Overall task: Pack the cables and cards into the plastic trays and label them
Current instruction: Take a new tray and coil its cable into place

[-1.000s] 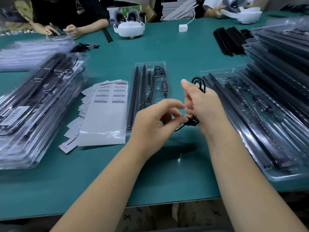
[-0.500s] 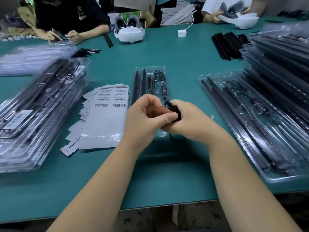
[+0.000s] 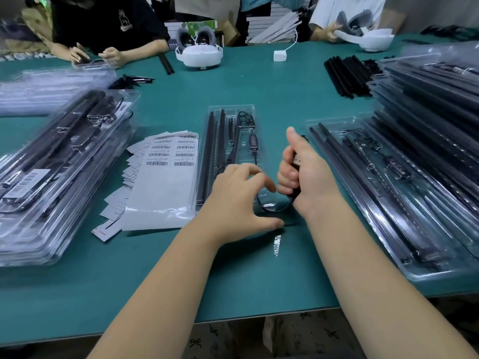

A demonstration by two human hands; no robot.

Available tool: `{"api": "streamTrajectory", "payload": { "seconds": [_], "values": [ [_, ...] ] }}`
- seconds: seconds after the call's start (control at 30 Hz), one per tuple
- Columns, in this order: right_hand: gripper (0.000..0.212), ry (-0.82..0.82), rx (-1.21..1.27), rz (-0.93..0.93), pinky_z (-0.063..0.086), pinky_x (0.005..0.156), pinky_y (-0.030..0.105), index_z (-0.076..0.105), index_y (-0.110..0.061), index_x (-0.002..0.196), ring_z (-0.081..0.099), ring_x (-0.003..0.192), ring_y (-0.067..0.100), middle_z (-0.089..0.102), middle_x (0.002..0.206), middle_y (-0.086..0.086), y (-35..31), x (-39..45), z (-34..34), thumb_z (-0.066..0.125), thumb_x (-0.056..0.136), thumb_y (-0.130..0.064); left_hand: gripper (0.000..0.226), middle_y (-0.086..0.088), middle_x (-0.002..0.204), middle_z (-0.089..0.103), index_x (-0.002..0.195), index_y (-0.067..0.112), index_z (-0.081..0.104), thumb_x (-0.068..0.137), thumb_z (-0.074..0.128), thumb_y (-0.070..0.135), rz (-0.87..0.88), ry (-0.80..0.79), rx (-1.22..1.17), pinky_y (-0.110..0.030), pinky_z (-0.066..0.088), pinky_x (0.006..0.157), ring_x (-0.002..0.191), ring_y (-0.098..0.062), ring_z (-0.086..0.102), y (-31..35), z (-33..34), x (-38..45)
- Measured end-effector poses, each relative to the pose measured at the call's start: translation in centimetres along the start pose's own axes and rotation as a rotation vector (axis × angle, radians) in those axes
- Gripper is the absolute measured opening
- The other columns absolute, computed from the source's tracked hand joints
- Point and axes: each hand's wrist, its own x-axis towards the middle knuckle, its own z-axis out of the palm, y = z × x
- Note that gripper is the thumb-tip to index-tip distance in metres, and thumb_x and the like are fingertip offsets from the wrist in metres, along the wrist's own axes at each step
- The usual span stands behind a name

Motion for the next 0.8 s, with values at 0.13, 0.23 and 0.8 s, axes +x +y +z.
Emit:
{"api": "streamTrajectory", "payload": {
  "seconds": [0.13,0.23,0.8],
  "values": [
    [0.045,0.085,0.177,0.095,0.017,0.034,0.015,0.03,-0.022,0.053,0.015,0.031,0.01,0.018,0.038,-0.006,-0.1,0.2,-0.5,0.056,0.089,-0.026,0.062,0.008,0.133,0.049,0.121,0.026,0.058,0.069,0.073,0.057,-0.023,0.006,0.041,-0.04,0.028,0.109,0.128,-0.014,0.038,-0.8,-0.5,-0.2],
    [0.046,0.116,0.276,0.161,0.015,0.032,0.015,0.03,-0.022,0.05,0.014,0.031,0.009,0.018,0.038,-0.007,-0.1,0.3,-0.6,0.054,0.089,-0.024,0.054,0.011,0.13,0.055,0.12,0.029,0.061,0.074,0.07,0.057,-0.031,-0.009,0.025,-0.042,0.033,0.105,0.124,-0.013,0.045,-1.0,-1.0,-0.1],
    [0.031,0.543,0.345,-0.239,0.017,0.041,0.02,0.032,-0.017,0.064,0.018,0.038,0.013,0.024,0.043,-0.006,-1.0,0.9,-1.7,0.053,0.087,-0.018,0.018,0.011,0.115,0.05,0.073,0.035,0.053,0.086,0.065,0.038,-0.077,-0.128,-0.156,-0.024,0.029,0.095,0.119,-0.011,0.043,-1.2,-2.0,-0.6]
  ]
}}
